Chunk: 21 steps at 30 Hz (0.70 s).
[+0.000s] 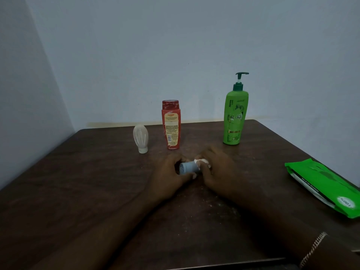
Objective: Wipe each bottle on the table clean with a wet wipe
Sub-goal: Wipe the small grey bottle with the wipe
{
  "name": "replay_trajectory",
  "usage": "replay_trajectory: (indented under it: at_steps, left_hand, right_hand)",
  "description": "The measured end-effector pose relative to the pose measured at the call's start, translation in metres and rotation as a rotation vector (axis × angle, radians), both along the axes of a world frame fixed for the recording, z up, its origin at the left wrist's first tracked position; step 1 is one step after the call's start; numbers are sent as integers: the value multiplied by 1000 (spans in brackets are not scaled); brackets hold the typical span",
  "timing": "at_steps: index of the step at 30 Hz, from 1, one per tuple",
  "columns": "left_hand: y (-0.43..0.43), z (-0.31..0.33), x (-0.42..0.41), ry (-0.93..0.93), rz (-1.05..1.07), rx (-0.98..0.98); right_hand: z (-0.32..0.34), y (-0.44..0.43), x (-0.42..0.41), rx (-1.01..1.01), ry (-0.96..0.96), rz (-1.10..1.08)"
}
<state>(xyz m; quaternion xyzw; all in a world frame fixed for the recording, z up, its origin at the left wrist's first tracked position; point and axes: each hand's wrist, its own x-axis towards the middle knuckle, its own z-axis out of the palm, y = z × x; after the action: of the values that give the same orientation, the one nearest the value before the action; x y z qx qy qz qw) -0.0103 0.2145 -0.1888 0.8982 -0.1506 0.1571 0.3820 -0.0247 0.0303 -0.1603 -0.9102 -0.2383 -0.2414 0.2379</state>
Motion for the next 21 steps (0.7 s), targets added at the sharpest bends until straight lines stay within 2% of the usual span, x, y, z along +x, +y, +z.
replay_trajectory:
  at_steps: [3,6,9,13,15,21]
  left_hand:
    - [-4,1,-5,-91,-31,41]
    - [-4,3,-9,-143,-18,57]
    - [-3,5,-11,-179,-8,92]
    - [5,9,-9,-151,-26,-45]
    - [10,12,-7,-99,-29,-156]
    - [12,15,-4,74,0,-500]
  right_hand:
    - [-2,7,-7,-115,-6,105]
    - [-5,10,-8,-199,-91,65]
    - [0,1,-2,-154,-135,-40]
    - [3,-21,10,72,-23,-109]
    - [0,-30,15,264,11,-114]
    - [0,-29,21,848,352,128]
